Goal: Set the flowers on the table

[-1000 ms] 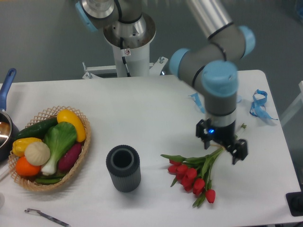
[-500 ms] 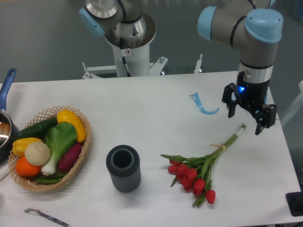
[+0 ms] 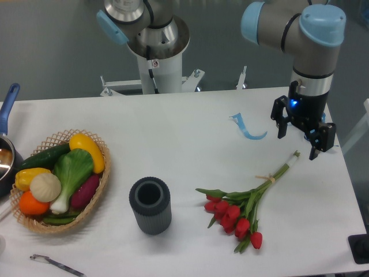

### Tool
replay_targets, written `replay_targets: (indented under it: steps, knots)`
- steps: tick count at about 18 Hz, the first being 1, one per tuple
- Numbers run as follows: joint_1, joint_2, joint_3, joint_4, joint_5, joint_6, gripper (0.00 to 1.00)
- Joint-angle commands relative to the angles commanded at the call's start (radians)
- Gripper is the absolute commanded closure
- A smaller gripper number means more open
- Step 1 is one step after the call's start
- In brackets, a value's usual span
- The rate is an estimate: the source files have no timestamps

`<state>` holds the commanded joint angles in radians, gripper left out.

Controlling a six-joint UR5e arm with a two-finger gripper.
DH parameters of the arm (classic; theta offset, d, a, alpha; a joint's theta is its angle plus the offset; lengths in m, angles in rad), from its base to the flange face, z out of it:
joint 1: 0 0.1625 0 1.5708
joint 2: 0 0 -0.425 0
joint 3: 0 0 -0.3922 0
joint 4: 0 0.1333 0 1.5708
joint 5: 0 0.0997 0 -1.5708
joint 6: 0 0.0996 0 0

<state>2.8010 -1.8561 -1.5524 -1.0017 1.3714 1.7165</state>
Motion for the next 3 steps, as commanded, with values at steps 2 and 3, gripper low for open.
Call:
replay_targets:
  steps: [2, 3]
  knots:
    - [-0.002, 0.000, -0.002, 0.000, 0.000, -0.002, 0.00]
    - [-0.002, 0.000, -0.003, 0.000, -0.006, -0.002, 0.00]
